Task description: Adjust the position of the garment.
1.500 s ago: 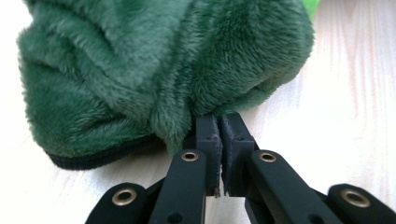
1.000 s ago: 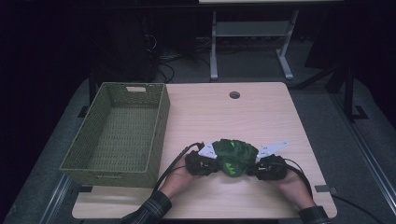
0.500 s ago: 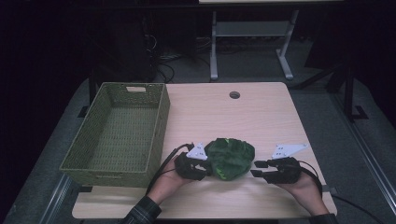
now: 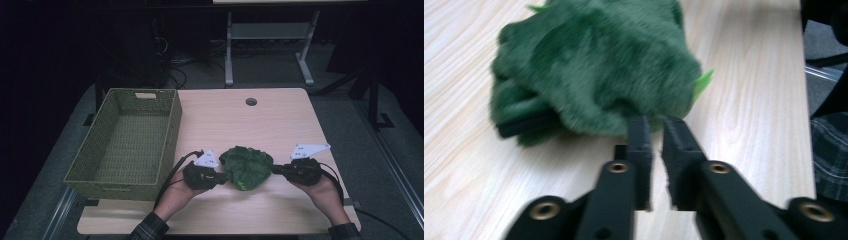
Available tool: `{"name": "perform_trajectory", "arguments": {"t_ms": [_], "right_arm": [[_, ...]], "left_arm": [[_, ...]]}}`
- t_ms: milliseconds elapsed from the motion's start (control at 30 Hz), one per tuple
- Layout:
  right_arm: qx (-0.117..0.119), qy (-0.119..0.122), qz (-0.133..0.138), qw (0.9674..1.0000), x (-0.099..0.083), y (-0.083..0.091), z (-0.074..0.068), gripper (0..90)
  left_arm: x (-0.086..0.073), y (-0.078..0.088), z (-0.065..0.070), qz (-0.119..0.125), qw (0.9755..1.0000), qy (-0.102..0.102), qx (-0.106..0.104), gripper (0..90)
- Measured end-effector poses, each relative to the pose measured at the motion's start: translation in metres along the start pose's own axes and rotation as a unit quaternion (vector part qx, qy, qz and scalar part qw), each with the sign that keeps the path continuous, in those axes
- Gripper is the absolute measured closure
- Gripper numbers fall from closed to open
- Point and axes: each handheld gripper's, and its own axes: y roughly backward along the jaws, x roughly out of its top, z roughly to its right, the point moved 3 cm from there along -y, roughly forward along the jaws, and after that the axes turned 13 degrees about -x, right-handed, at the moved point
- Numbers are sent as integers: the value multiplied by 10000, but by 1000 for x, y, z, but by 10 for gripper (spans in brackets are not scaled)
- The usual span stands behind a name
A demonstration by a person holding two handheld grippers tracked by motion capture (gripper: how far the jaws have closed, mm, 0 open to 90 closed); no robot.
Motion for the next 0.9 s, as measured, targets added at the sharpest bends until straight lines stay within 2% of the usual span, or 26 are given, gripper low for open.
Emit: {"name": "perform_trajectory", "arguments": {"t_ms": [233, 400, 433, 467, 600, 700, 767, 867, 900], "right_arm": [[-201, -96, -20, 9997, 20, -16, 21, 898], [-265, -208, -52, 9994, 33, -34, 35, 898], [-198, -278, -95, 9994, 35, -41, 38, 898], [-242, -248, -155, 9993, 37, -46, 39, 898], [-82, -288, -215, 9993, 42, -66, 42, 898], [29, -198, -499, 9986, 41, -81, 40, 898], [110, -189, -545, 9983, 41, -86, 38, 898], [90, -94, -617, 9980, 39, -88, 38, 898], [152, -180, -635, 9977, 38, -88, 37, 898]], "left_arm": [[10, -13, 8, -23, 9999, -17, -167, 897], [8, -24, 13, -197, 9994, -19, -285, 898], [7, -28, 13, -217, 9993, -5, -316, 897], [7, -30, 13, -255, 9991, -18, -333, 897], [4, -42, 11, -339, 9989, 8, -331, 897], [3, -49, 5, -415, 9988, 23, -252, 897], [2, -55, 1, -460, 9987, 60, -214, 897], [-1, -63, -5, -608, 9980, 96, -155, 897], [-2, -65, -7, -679, 9976, 86, -128, 897]]}}
